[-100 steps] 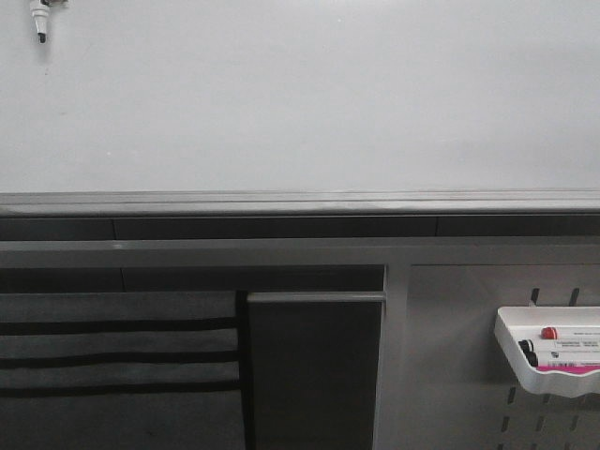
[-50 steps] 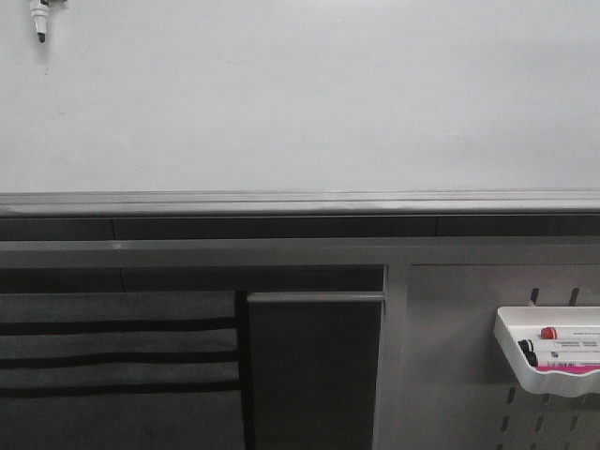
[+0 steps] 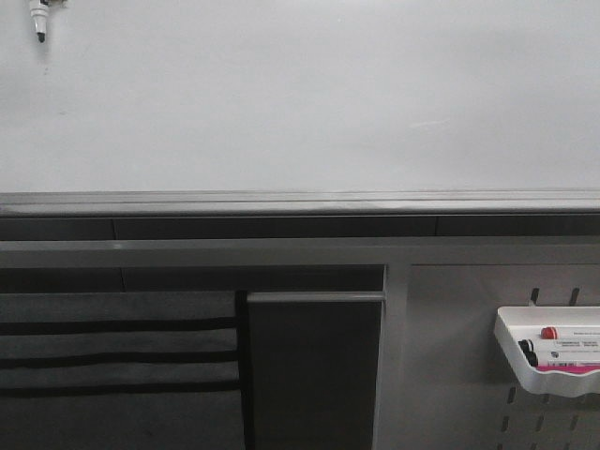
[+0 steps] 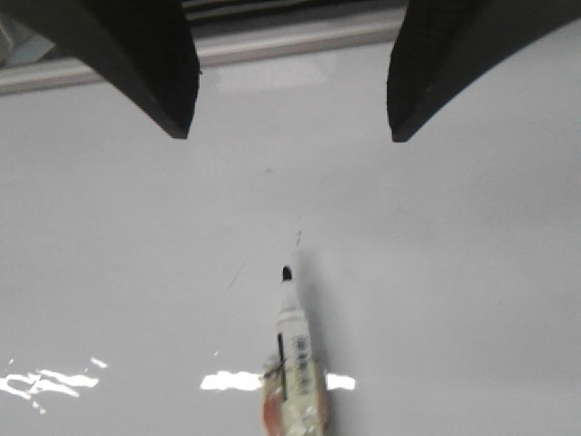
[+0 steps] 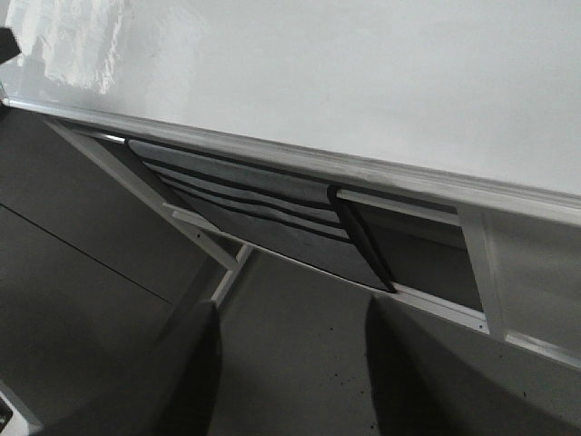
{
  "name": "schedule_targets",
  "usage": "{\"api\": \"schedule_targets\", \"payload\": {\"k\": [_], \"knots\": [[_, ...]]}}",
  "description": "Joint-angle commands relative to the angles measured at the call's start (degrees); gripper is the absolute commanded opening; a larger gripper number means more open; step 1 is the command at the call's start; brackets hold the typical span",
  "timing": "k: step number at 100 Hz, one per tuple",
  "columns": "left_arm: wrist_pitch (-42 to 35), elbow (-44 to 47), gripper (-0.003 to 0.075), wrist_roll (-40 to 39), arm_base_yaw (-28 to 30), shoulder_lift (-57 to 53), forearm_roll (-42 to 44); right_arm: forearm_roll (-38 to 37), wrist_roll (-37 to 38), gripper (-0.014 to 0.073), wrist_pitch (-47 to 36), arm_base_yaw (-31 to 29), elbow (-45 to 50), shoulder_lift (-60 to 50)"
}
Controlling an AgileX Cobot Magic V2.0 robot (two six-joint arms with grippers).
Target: Write number 3 on whiteboard
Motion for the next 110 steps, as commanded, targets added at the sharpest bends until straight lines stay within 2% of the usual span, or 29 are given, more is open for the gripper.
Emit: {"api": "schedule_targets", "payload": {"k": [1, 33, 59, 66, 88, 101, 110], "knots": [[-6.8, -4.6, 0.0419, 0.3, -0.7, 4.0, 0.0, 3.8, -1.4, 0.0326, -0.6, -0.3, -2.1, 0.1], [-7.2, -16.7, 0.0419, 0.3, -0.7, 18.6, 0.3, 3.8, -1.5, 0.0326, -0.7, -0.3, -2.1, 0.0], [-6.6, -21.7, 0.0412, 0.3, -0.7, 23.4, 2.2, 3.8, -1.5, 0.0326, 0.4, -0.3, -2.1, 0.0], [-7.3, -21.7, 0.0358, 0.3, -0.7, 23.4, 2.4, 3.8, -1.5, 0.0326, 0.6, -0.3, -2.1, 0.0], [-7.8, -21.7, 0.0074, 0.3, -0.7, 23.4, 3.3, 3.8, -1.5, 0.0326, 0.6, -0.3, -2.1, 0.0], [-7.4, -21.7, -0.0022, 0.3, -0.7, 23.2, 3.3, 3.8, -1.5, 0.0326, 0.6, -0.3, -2.1, 0.0], [-6.4, -21.7, -0.0020, 0.3, -0.7, 22.4, 4.1, 3.8, -1.5, 0.0326, 0.6, -0.3, -2.1, 0.0]]}}
